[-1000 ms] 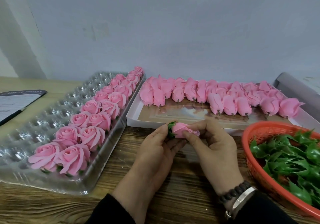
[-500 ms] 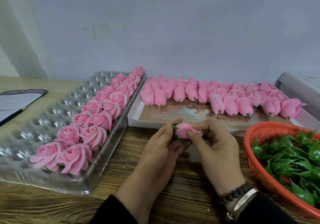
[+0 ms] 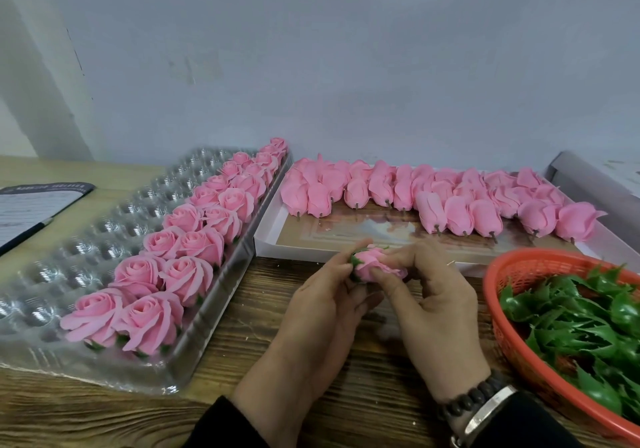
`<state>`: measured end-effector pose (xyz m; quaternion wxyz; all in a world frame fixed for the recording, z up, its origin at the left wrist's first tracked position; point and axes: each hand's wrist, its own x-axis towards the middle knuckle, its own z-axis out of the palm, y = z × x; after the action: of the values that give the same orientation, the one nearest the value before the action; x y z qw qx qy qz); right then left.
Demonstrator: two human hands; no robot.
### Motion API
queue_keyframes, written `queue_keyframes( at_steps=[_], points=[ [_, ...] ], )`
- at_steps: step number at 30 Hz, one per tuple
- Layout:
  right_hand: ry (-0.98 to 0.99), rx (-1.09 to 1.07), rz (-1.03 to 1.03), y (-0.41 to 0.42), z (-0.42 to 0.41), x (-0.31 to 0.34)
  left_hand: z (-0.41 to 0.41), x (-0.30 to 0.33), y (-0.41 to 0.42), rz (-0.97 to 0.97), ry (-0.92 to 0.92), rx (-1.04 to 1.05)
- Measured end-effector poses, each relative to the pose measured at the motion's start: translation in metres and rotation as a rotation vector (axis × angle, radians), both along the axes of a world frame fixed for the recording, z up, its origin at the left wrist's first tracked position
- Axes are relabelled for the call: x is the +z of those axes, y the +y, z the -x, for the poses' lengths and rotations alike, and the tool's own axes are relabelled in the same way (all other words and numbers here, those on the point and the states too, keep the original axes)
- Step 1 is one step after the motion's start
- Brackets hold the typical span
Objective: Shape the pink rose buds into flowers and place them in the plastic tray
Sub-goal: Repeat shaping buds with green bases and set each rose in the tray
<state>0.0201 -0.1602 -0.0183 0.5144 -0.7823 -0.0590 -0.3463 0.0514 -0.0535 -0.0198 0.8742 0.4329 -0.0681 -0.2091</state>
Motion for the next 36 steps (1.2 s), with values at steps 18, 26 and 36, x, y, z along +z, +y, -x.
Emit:
queue_keyframes(
  at_steps=[18,26,36],
  points=[
    [-0.06,0.251,0.326,0.002,0.002,0.001,0.0,0.001,0.007,-0.877,-0.695,0.256],
    [-0.005,0.086,0.053,0.004,0.0,0.0,-0.003,0.006,0.007,-0.188,-0.172,0.236],
    [0.223,0.167,-0.015,0.019,-0.003,-0.011,0.003,0.005,-0.006,0.116,0.143,0.177]
  ],
)
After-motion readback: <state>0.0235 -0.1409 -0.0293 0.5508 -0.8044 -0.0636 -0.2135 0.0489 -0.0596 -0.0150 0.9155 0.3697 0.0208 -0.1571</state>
